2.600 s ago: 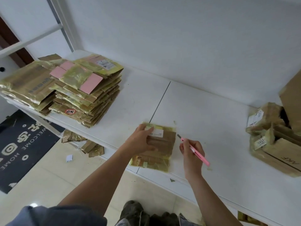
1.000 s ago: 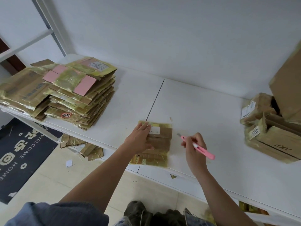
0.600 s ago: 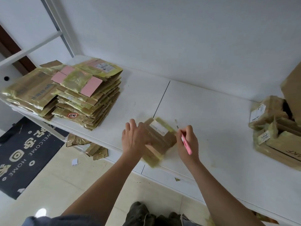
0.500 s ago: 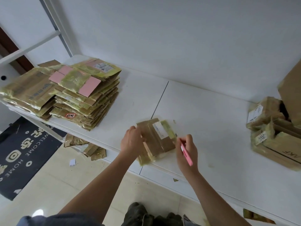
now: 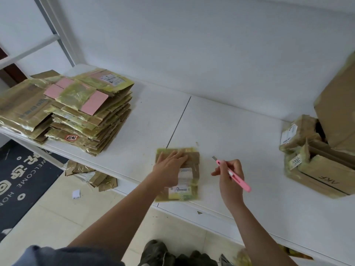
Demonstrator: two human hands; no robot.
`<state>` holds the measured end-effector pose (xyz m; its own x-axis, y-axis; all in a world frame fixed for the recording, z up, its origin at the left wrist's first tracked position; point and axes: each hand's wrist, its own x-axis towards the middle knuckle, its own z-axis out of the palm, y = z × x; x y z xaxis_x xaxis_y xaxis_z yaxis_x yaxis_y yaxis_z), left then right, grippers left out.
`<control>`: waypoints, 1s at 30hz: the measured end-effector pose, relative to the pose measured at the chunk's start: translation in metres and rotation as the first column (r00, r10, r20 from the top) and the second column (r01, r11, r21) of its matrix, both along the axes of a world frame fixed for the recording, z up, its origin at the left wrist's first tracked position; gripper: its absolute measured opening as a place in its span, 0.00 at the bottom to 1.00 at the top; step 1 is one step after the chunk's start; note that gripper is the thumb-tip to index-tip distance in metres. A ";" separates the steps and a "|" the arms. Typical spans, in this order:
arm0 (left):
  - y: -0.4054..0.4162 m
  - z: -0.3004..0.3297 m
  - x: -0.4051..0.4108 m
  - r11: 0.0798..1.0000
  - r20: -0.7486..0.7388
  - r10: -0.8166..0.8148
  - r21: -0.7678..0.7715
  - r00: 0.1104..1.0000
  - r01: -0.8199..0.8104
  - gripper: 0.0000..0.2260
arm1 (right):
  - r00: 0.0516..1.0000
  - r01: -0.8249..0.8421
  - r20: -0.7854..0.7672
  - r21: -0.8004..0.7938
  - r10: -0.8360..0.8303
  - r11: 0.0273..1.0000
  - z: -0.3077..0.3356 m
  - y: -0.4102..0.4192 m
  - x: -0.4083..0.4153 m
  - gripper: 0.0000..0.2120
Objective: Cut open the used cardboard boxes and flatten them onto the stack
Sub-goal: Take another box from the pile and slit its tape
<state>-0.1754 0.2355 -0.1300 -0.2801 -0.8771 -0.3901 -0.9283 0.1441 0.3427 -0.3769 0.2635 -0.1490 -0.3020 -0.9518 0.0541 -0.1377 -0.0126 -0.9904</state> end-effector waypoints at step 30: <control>0.000 -0.007 0.017 0.995 -0.221 0.066 0.089 0.973 -0.048 0.41 | 0.928 0.014 0.343 0.363 -0.147 0.932 -0.026 0.003 0.030 0.12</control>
<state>-0.1586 0.2359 -0.1371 -0.3187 -0.8615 -0.3952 -0.8330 0.0556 0.5505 -0.3470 0.2667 -0.1749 -0.3135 -0.8600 -0.4025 0.2412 0.3378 -0.9098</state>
